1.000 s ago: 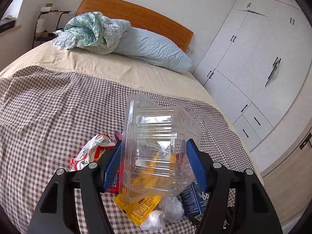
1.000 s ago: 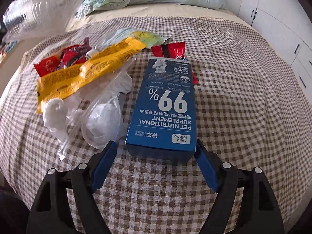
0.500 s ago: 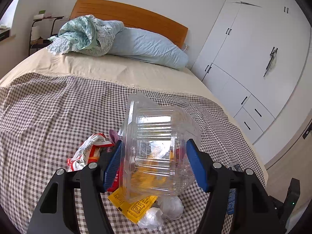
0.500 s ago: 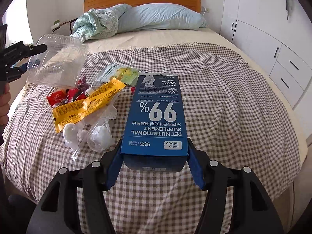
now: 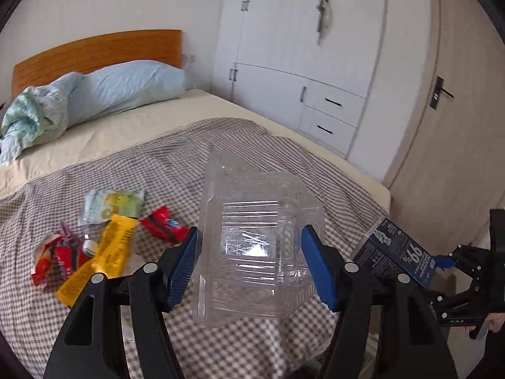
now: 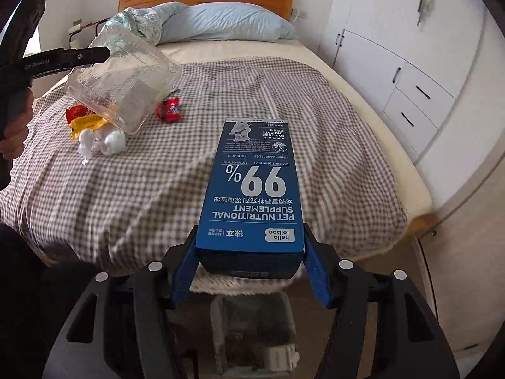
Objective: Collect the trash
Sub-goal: 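Carry the clamshell and blue box with both tools to the trash bin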
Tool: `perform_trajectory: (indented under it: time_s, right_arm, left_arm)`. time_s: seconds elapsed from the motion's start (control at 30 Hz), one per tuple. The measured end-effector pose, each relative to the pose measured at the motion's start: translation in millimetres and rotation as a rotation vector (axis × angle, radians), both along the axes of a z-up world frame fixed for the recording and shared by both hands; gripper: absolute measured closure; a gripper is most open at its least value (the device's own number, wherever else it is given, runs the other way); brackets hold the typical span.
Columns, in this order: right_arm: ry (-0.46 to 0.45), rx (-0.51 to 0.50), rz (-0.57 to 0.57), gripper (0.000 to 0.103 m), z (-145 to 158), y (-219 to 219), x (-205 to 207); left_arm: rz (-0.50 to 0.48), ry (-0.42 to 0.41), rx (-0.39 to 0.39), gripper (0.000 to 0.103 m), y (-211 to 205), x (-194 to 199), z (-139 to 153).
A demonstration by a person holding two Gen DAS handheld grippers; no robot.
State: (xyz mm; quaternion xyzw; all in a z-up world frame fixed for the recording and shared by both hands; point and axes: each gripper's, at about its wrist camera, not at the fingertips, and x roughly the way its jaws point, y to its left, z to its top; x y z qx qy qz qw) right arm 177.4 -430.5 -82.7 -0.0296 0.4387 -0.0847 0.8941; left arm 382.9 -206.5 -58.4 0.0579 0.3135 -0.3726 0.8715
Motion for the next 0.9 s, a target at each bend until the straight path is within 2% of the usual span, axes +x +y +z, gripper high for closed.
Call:
perform_trajectory:
  time_s: [0.17,0.27,0.4,0.6,0.7,0.9]
  right_arm:
    - [0.142,0.042,-0.021,0.044,-56.6,-37.2,-50.1]
    - [0.212,0.105,-0.038,0.044,-96.8,-52.5,-67.3]
    - [0.307,0.197,-0.001,0.044,-156.8,-52.9,-73.3]
    - [0.470,0.308,-0.003,0.044,-265.8,-38.1,-73.5]
    - [0.530,0.328,-0.007,0.044,-298.6,-28.1,-75.3]
    - [0.654,0.300,-0.041,0.042,-341.6,-20.4,-85.8]
  left_arm:
    - [-0.193,0.074,0.090,0.040,-71.7,-61.7,-30.7]
    - [-0.260,0.120,0.162,0.040,-109.4,-82.1,-56.3]
    - [-0.314,0.151,0.270,0.040,-153.2,-99.8,-84.9]
    - [-0.357,0.151,0.376,0.040,-198.2,-122.6,-114.8]
    - [-0.373,0.158,0.422,0.040,-215.5,-131.9,-130.5]
    - [-0.394,0.216,0.497,0.040,-240.9,-140.4,-166.6]
